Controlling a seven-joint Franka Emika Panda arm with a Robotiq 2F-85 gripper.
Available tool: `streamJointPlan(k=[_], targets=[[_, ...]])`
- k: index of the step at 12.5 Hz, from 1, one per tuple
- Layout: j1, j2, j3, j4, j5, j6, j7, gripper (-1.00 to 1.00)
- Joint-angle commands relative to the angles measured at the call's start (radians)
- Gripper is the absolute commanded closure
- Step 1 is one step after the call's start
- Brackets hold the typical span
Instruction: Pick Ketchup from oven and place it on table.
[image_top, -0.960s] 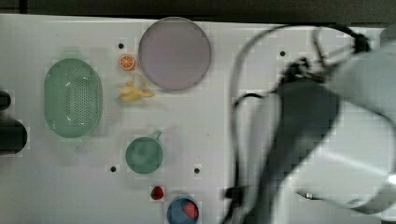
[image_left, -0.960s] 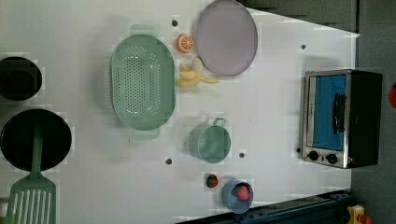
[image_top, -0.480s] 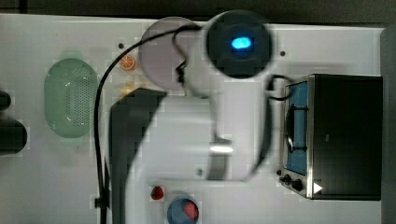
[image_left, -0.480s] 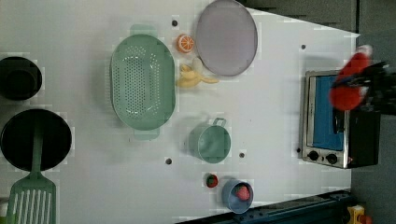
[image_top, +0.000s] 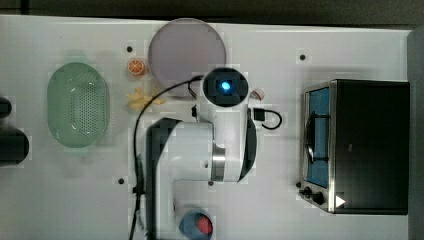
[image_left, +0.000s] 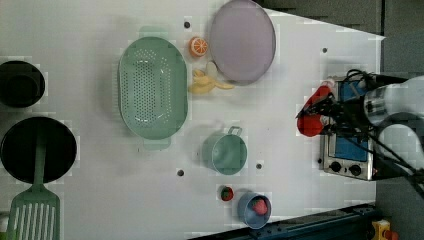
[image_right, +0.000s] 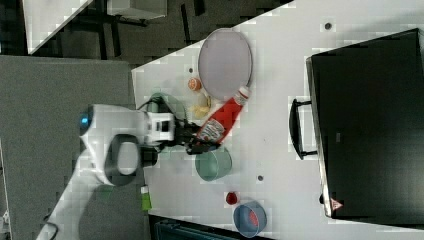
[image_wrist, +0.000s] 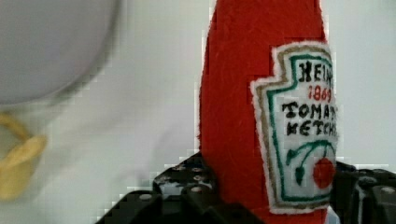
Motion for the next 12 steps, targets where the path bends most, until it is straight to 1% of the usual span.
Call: streamJointPlan(k=[1,3,6,7,9,10,12], targets=[[-0.019,0.029,-0.028,-0.039,-0.006,0.122,0.002,-0.26],[-0.019,0.102,-0.027,-0.062,0.000,0.195,0.002,-0.26],[-0.018,0.210,-0.013,-0.061,0.006,0.326,0.002,-0.26],[-0.018,0.232,-0.011,-0.062,0.014,0.367,0.002,-0.32],[-0.018,0.245,-0.008,-0.062,0.022,0.386,0.002,-0.73],[-0.018,0.239,-0.006,-0.056,0.023,0.386,0.002,-1.00],[-0.017,0.202,-0.005,-0.035,0.023,0.373,0.007,-1.00]])
